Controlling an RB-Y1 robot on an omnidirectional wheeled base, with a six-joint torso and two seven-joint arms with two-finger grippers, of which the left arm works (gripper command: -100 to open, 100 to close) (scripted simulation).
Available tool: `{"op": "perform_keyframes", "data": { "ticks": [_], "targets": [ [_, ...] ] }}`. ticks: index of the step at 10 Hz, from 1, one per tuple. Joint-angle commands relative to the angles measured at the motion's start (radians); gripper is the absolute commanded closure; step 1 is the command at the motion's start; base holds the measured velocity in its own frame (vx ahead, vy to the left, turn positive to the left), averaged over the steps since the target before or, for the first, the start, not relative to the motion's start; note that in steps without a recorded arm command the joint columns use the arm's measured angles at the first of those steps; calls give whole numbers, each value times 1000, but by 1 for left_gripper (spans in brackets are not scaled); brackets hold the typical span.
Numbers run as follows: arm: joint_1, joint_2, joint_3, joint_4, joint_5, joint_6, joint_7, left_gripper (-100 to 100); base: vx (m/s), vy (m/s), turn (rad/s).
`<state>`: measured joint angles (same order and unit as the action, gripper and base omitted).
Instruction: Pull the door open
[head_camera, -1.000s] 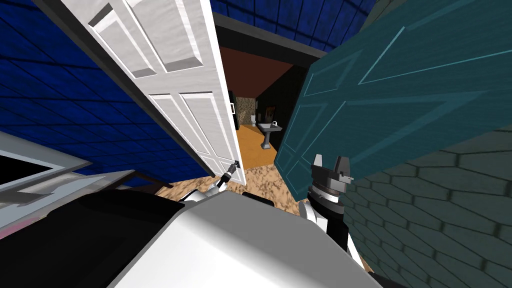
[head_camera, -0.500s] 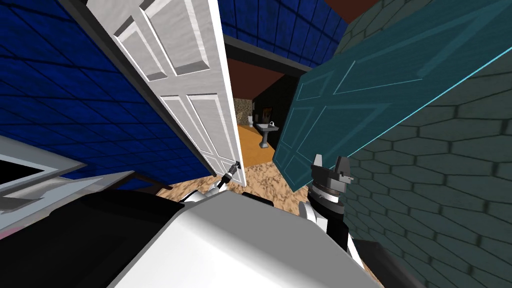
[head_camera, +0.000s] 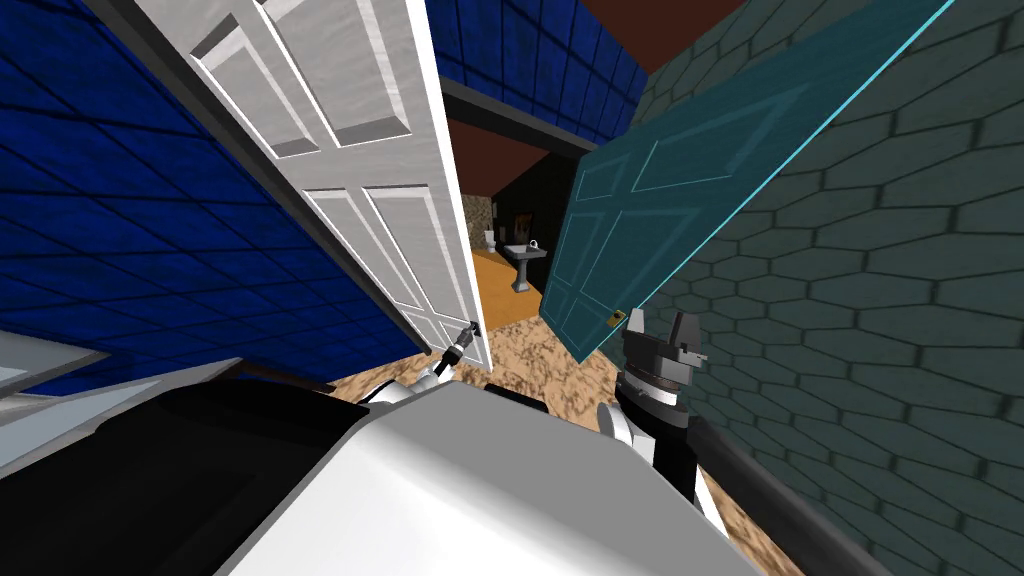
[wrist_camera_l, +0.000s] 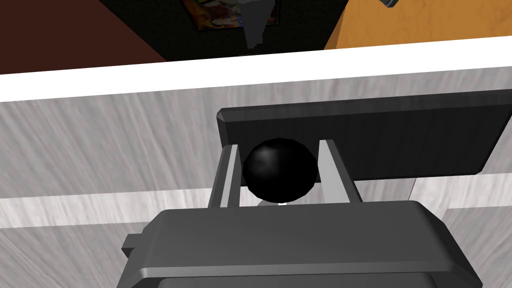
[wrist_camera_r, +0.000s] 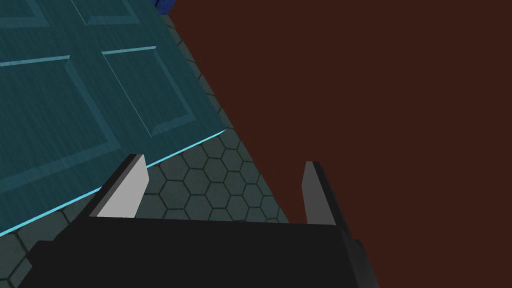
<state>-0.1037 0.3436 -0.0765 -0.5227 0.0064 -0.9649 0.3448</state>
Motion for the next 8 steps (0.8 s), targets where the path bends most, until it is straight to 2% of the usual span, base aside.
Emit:
{"op": "perform_keyframes", "data": {
  "ticks": [1, 5, 8],
  "targets": [
    [0, -5, 7, 4, -2, -1, -2, 100, -208, 91, -241],
    [-4, -8, 31, 10, -3, 0, -6, 100, -217, 111, -240],
    [-4, -10, 34, 7, -4, 5, -8, 100, -164, 56, -100]
  ]
}}
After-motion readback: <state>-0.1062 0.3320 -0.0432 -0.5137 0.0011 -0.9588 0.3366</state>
